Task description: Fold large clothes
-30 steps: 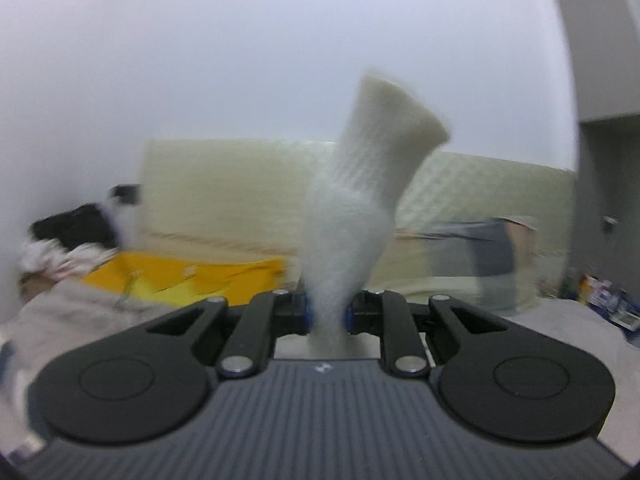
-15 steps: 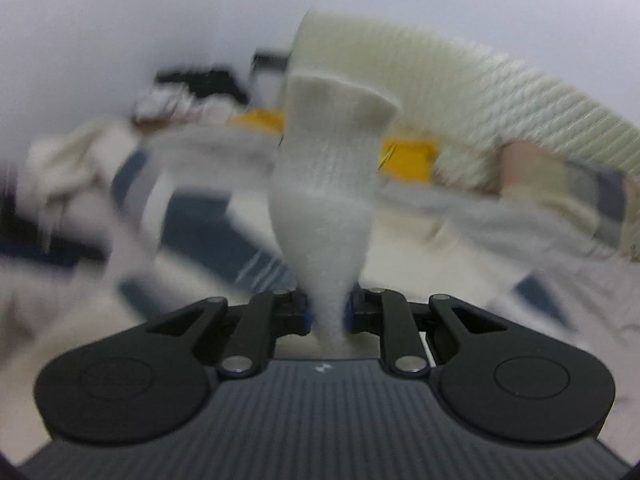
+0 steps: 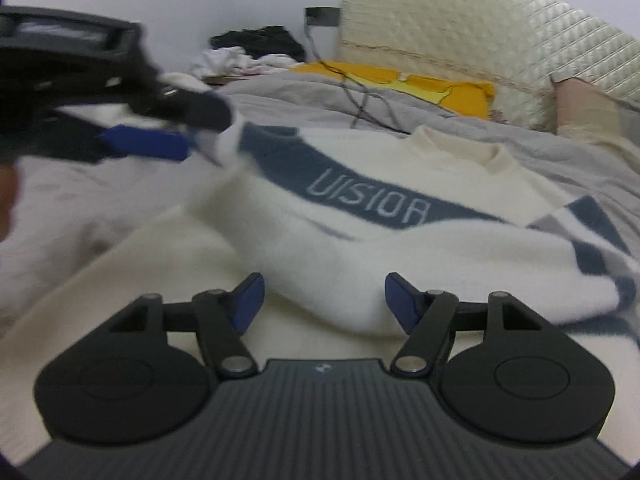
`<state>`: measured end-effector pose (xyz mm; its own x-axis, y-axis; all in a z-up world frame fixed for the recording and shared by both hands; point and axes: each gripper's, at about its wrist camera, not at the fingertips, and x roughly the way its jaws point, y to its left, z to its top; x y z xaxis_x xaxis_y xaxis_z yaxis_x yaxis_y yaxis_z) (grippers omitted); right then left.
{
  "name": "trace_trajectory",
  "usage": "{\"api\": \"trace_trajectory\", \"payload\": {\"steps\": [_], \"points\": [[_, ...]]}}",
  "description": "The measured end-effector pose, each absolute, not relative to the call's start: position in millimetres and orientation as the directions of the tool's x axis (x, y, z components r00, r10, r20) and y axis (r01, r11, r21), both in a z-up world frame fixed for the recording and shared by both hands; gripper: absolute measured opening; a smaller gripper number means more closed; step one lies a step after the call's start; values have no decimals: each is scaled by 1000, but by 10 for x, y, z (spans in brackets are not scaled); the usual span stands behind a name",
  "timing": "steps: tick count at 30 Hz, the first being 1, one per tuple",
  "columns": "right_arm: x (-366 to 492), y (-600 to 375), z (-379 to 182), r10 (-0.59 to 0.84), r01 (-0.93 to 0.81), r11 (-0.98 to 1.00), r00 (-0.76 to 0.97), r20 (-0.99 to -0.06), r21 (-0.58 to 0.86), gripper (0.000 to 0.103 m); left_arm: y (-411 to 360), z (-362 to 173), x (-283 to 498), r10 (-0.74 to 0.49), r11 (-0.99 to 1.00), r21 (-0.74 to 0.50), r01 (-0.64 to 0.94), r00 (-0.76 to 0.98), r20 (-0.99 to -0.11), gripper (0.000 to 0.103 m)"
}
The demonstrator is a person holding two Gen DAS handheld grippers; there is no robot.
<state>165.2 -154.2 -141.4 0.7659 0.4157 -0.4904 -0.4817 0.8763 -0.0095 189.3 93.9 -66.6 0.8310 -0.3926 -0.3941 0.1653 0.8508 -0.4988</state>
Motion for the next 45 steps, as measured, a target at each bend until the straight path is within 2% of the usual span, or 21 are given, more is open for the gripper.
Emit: {"api": "trace_trajectory", "payload": {"steps": [5,10,12,14,16,22,32,36,45], "points": [[1561,-1821,-1306,446,-467,881,770,-456,74,69,767,-632,1851,-419,861,-460,217,815,-399,57],[1781,-2077,-1323,386,-360,922,816,-430,144,68,536,-793,1902,-412,891,-392,231,776,-479,56],[1896,-2148,-1357,358,-315,934,829,-429,170,67,461,-890,1943,-417,894,-381,237,752,-511,51],[2011,-2164,-1412,331,-290,944,839,-431,160,61,390,-970,1988,-419,897,-368,244,732,-537,45],[2123,-2157,-1485,314,-276,950,840,-442,150,52,310,-1047,2031,-414,905,-343,253,713,-566,41],[2414,-2179,-1826,281,-209,959,790,-545,192,48,167,-1406,2203,-359,932,-297,208,640,-680,39],[2036,-2310,-1519,287,-198,953,828,-481,229,49,153,-1261,2135,-364,928,-303,215,688,-628,40],[1715,-2385,-1256,281,-199,954,855,-435,226,49,182,-1081,1949,-370,925,-304,228,723,-583,45],[1026,-2462,-880,264,-183,953,893,-365,241,49,315,-717,1433,-361,922,-319,218,780,-512,47]]}}
